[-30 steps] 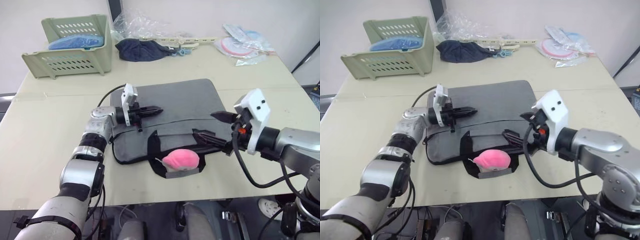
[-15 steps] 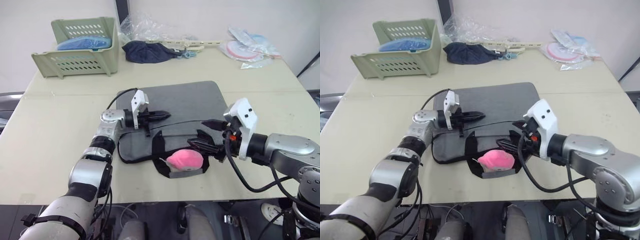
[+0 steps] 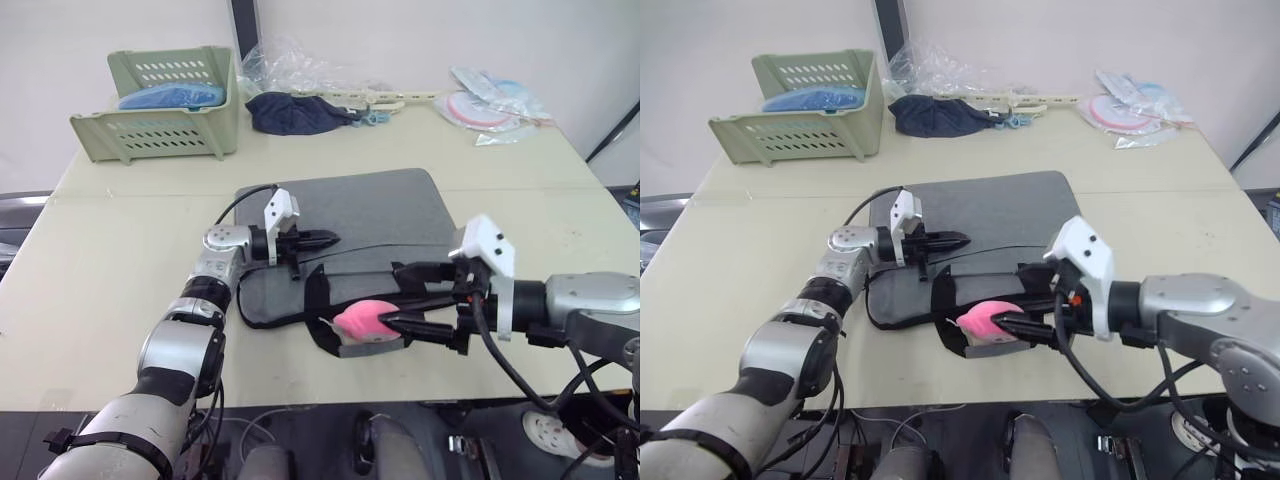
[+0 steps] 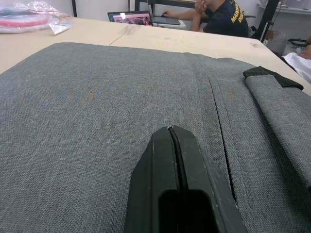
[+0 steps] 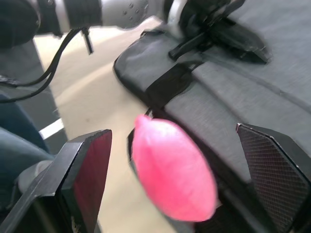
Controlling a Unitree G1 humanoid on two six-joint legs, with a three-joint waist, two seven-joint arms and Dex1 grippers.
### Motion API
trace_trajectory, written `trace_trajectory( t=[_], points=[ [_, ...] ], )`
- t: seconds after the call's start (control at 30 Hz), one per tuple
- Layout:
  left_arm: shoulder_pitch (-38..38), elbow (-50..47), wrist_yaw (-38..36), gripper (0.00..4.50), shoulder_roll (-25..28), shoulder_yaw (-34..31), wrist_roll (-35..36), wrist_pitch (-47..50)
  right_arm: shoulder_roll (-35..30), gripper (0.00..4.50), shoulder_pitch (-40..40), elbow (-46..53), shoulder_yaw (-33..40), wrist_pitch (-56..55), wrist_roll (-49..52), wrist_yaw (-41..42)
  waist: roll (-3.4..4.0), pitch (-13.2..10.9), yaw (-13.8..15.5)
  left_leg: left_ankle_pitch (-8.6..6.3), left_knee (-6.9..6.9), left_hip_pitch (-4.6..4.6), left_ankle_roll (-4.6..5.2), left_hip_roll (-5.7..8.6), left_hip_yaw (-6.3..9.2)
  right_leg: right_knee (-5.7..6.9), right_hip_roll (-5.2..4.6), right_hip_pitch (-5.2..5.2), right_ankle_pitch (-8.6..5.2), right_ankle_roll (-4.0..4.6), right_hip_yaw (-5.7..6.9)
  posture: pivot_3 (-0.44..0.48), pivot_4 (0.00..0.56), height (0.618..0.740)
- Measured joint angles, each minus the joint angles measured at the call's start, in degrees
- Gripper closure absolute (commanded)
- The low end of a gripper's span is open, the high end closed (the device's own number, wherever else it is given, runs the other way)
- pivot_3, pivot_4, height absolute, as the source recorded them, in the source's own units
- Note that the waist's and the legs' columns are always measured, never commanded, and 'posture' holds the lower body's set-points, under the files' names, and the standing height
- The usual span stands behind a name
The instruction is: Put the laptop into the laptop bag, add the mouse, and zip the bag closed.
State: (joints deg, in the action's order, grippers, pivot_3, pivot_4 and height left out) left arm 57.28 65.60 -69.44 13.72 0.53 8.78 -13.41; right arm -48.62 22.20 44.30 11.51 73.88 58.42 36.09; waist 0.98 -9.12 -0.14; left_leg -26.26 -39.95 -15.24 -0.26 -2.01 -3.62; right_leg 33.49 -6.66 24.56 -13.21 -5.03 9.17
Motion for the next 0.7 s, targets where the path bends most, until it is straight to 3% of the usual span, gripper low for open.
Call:
trace_trajectory(
  t=[0.5,0.7],
  points=[
    [0.2,0.18,0.13,4.48,-0.36,-0.04,0.0,0.14,-3.52,0.0,-4.31,-6.79,-15.89,-17.93,-14.39,9.22,-0.02,0.02,0.01,0.0,-0.01,0.0,0.01,0.02,0.0,-0.06,0.0,-0.04,0.03,-0.05,0.02,0.0,0.15,0.74],
    [0.26,0.18,0.15,4.48,-0.39,-0.05,0.0,0.21,-3.62,0.0,-5.77,-8.68,-18.68,-22.52,-18.6,11.61,-0.02,0.02,0.04,0.0,-0.01,0.0,0.01,0.02,0.0,-0.07,0.0,-0.04,0.03,-0.05,0.03,0.0,0.15,0.74]
  ],
)
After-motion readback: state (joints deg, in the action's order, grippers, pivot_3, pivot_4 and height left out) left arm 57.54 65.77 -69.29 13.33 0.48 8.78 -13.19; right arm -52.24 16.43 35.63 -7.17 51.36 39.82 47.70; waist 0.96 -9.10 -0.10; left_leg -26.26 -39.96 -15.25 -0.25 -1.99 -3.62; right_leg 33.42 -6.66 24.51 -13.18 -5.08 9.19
